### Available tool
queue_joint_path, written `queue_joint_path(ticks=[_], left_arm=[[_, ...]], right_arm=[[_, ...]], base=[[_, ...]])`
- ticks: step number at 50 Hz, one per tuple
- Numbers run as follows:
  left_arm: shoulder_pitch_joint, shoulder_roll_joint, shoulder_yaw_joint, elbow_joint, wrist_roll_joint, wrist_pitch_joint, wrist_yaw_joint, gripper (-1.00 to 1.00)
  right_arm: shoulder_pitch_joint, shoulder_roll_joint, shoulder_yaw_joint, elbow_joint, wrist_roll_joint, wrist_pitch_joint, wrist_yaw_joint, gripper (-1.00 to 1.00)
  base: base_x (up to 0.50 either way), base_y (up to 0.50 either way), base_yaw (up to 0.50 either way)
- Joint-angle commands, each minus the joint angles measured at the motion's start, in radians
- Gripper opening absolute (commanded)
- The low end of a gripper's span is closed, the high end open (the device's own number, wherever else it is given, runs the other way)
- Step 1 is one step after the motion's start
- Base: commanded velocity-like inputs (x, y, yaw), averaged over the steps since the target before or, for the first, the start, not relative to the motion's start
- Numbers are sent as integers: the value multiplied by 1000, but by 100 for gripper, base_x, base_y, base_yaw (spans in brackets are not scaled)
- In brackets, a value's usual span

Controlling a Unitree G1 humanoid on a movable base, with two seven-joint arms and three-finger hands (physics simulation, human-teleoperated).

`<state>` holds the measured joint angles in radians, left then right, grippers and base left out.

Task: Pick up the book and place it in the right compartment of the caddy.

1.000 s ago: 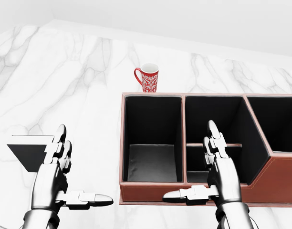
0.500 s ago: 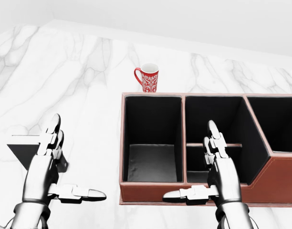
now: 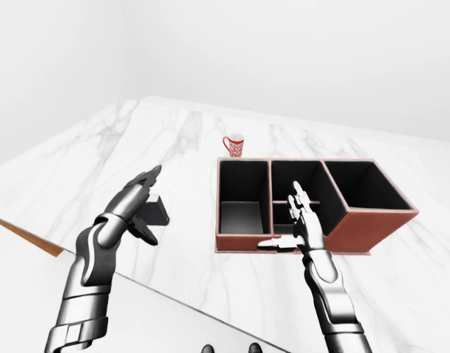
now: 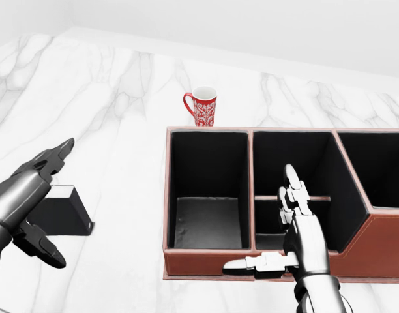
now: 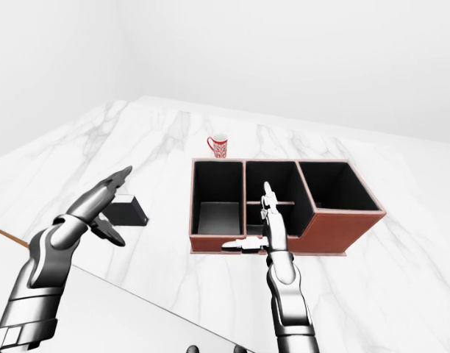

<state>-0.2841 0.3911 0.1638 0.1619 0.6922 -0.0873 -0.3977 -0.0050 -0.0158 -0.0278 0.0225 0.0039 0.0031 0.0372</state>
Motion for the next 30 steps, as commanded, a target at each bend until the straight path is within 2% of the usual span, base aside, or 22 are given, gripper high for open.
queue_joint_path(ticks=[1,7,11,14,17,22,27,30], left_arm=[[-59,135,60,44,85,0,-300,100],[-201,167,56,172,144,0,-300,100],[-235,187,43,219,166,0,-300,100],[-272,191,31,272,198,0,-300,100],[-323,189,20,325,223,0,-300,100],[-380,196,-17,417,301,0,-164,100],[-418,199,-46,482,368,0,-86,100],[-497,204,-78,591,455,0,22,100]], right_arm=[[-5,0,0,1,0,5,-3,100],[-4,-1,-1,8,1,-3,-1,100],[-6,-1,-2,21,2,-15,0,100],[-3,-1,0,4,2,-1,0,100],[-3,-1,0,4,1,-2,0,100],[-3,-1,-1,4,2,-1,1,100],[-2,-1,-1,6,2,-4,2,100],[0,-1,-1,2,2,-2,3,100]], base=[[0,0,0],[0,0,0],[0,0,0],[0,0,0],[0,0,0],[0,0,0],[0,0,0],[0,0,0]])
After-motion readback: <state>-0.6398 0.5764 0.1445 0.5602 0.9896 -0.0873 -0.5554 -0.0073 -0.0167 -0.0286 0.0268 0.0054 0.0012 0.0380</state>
